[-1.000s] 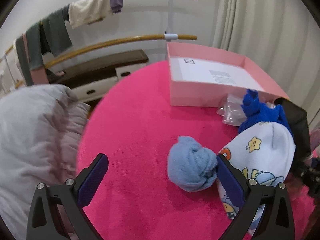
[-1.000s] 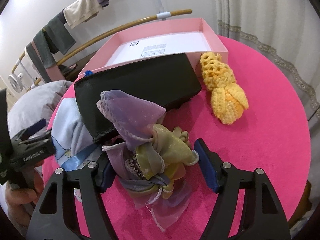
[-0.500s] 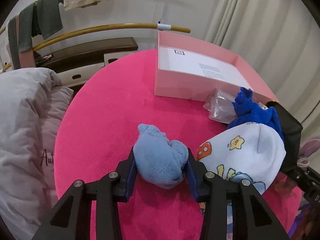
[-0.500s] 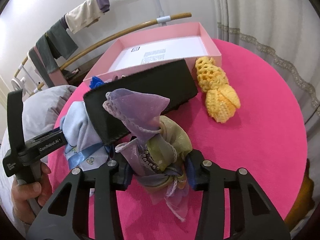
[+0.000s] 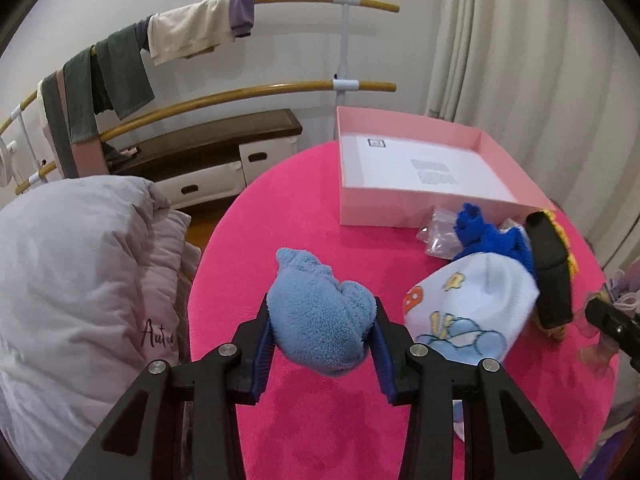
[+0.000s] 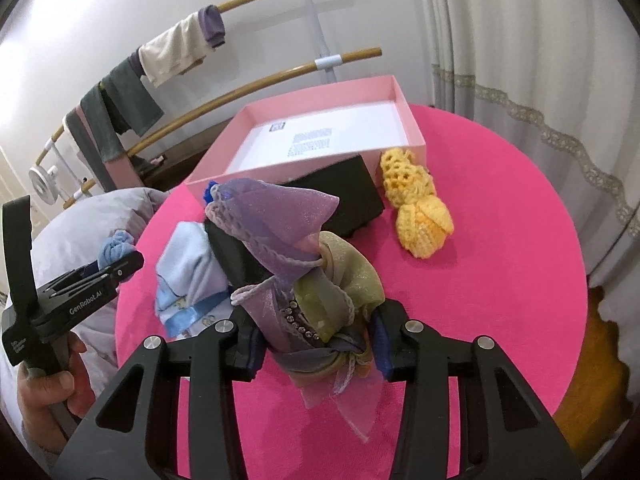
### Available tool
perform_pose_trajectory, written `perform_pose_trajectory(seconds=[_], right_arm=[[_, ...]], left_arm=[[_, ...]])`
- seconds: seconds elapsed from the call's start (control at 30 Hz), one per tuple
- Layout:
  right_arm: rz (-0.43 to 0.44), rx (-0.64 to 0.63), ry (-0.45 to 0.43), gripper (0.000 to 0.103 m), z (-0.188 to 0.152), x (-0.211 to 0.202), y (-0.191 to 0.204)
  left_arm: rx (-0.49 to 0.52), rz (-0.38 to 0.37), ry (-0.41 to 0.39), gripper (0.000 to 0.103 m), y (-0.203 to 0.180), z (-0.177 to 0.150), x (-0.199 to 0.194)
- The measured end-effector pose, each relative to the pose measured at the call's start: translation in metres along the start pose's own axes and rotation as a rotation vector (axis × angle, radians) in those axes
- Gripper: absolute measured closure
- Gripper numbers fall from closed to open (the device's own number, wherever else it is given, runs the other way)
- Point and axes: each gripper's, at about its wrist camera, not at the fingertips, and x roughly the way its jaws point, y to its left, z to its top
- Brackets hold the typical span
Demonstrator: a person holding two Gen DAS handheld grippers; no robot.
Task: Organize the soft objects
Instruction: 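Carry both items into the pink box and open both tools to release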
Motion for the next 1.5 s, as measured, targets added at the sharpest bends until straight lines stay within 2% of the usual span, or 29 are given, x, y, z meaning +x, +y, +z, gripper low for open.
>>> perform_pose_trajectory(seconds=[0.27, 0.4, 0.57, 0.83, 1.17, 1.2, 1.5], right_arm=[[0.023, -0.006, -0.044, 0.064, 0.009, -0.021, 0.003], [0.082, 0.014, -0.057, 0.063, 0.016, -0.029, -0.002], [0.131, 0.051, -0.039, 0.063, 0.018, -0.022, -0.013], [0.103, 0.031, -0.052, 0.063, 0.031, -0.016, -0.011], [0.082, -0.080, -0.112, 0.063, 0.106, -0.004, 0.011], [0.086, -0.086, -0.117, 0.063, 0.117, 0.000, 0.012], [0.064, -0.090, -0.090, 0.062, 0.195, 0.054, 0.006]], left_arm=[[0.024, -0.024, -0.046, 0.064, -0.008, 0.008, -0.044], [0.033, -0.029, -0.076, 0.063, -0.011, 0.015, -0.058], [0.034, -0.033, -0.078, 0.063, -0.015, 0.017, -0.064], [0.039, -0.045, -0.093, 0.063, -0.020, 0.036, -0.061], [0.060, -0.065, -0.176, 0.063, -0.040, 0.106, -0.052], [0.059, -0.080, -0.153, 0.063, -0.042, 0.115, -0.046], [0.075, -0.062, -0.134, 0.063, -0.072, 0.196, 0.025]])
